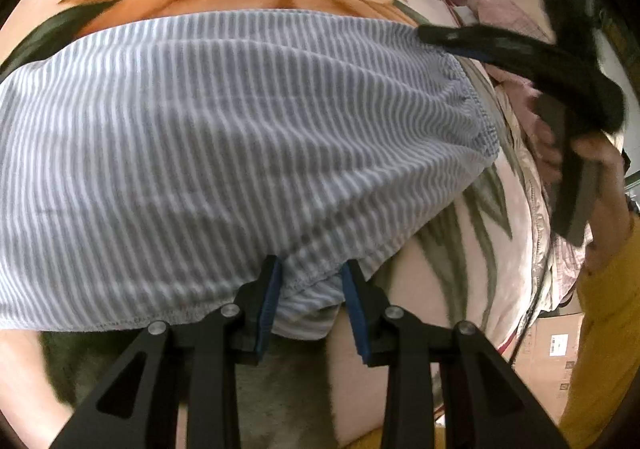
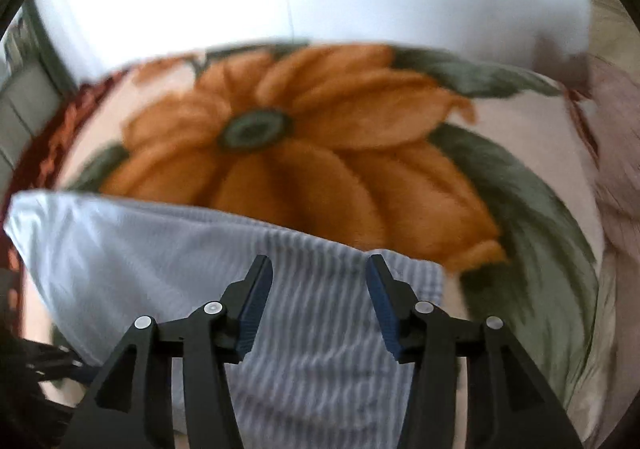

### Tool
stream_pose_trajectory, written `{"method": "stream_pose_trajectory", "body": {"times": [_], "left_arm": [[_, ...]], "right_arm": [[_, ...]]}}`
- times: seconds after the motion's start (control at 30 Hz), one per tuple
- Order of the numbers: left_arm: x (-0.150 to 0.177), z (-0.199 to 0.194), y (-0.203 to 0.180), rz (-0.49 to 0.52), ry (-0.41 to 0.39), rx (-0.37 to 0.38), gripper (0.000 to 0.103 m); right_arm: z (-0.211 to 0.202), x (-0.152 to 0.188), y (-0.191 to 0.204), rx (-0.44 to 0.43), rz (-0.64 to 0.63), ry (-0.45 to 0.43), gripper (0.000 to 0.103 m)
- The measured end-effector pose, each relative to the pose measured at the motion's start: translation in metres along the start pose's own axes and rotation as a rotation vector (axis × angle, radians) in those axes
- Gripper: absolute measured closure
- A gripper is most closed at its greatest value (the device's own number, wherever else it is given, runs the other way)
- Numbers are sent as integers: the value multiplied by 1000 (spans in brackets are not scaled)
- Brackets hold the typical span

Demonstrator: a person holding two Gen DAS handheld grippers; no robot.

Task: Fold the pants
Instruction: 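Lift the held edge with both grippers and fold it over the pants, then open both grippers and release the folded pants onto the blanket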

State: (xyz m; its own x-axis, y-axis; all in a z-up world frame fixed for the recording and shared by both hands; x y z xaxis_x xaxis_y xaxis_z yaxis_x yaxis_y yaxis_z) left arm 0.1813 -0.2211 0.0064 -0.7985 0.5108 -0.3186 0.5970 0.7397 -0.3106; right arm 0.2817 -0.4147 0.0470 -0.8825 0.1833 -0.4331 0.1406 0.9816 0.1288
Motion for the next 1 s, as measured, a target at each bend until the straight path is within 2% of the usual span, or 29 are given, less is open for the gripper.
{"method": "stream_pose_trajectory", "body": {"times": [0.07, 0.1, 0.13, 0.17, 0.23, 0.3, 0.47, 0.57, 0.67, 0.7, 0.73, 0.83, 0.93, 1.0], "left_arm": [[1, 0, 1, -5, -2, 3, 70], [3, -2, 2, -7, -3, 7, 70], [3, -2, 2, -9, -4, 11, 70], [4, -3, 3, -12, -6, 19, 70], [4, -3, 6, -26, -7, 34, 70], [4, -4, 6, -35, -7, 39, 70], [5, -4, 4, -11, -10, 12, 70], [4, -4, 2, -3, -10, 2, 70], [5, -6, 1, -4, -18, 11, 66], [5, -6, 1, -2, -23, 14, 64], [4, -7, 0, 0, -28, 18, 62], [3, -5, -5, -3, -38, 12, 59], [3, -4, -10, 13, -42, 2, 53], [4, -5, -13, 33, -44, -18, 52]], "right_arm": [[12, 2, 0, -14, -16, 54, 55], [17, 3, -1, -27, -14, 70, 64], [18, 5, -1, -32, -17, 76, 88], [19, 5, -3, -14, -22, 74, 98], [13, 3, -3, 22, -31, 17, 99], [11, -3, -12, 102, -2, -34, 101], [28, -11, -17, 142, 28, -45, 101], [24, -15, -15, 144, 35, -94, 100], [3, -16, -22, 97, 122, -118, 87], [-12, -12, -25, 72, 150, -138, 80], [-21, -9, -26, 53, 161, -157, 76], [-47, 13, -27, -1, 187, -183, 75], [-46, 47, -32, -49, 211, -136, 74], [-33, 66, -41, -18, 235, -94, 74]]}}
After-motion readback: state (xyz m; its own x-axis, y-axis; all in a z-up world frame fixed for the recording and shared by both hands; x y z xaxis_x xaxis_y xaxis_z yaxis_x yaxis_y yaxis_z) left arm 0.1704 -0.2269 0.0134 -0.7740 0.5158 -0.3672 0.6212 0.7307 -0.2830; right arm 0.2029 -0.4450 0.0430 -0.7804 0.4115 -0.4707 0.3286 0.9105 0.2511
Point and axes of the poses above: each gripper's, at about its wrist camera, not at the fingertips, and z roughly the way its jaws point, y to its left, x to its underside, the point moved 6 cm from there along z, roughly the way its jaws point, and after that the axes turned 12 degrees about z, right-handed, at the moved point
